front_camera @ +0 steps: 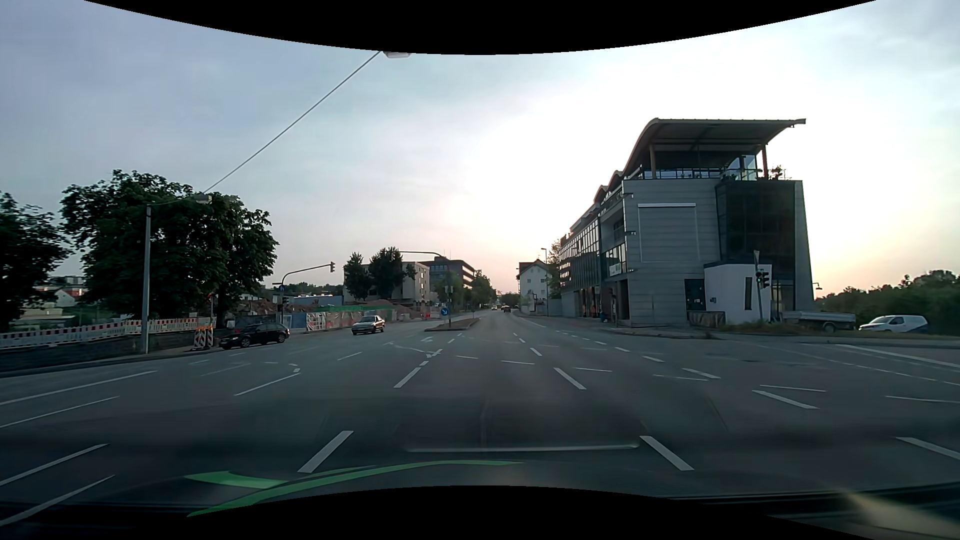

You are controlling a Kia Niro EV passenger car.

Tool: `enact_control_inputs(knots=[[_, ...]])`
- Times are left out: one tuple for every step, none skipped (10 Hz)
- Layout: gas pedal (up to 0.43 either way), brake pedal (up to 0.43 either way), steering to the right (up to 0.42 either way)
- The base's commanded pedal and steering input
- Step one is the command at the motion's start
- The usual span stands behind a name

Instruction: Follow the waypoints while adhering to traffic rules and regulations

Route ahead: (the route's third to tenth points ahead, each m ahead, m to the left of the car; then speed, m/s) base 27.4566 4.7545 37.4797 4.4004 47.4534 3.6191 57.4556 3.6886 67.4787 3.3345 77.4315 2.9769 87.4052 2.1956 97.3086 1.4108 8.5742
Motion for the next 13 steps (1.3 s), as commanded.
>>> enact_control_inputs(knots=[[0.441,0.000,0.014],[0.429,0.000,0.011],[0.429,0.000,0.008],[0.421,0.000,0.007],[0.421,0.000,0.007],[0.398,0.000,0.008],[0.390,0.000,0.006],[0.390,0.000,0.005],[0.390,0.000,0.004],[0.378,0.000,0.005],[0.378,0.000,0.005],[0.378,0.000,0.005],[0.378,0.000,0.005]])
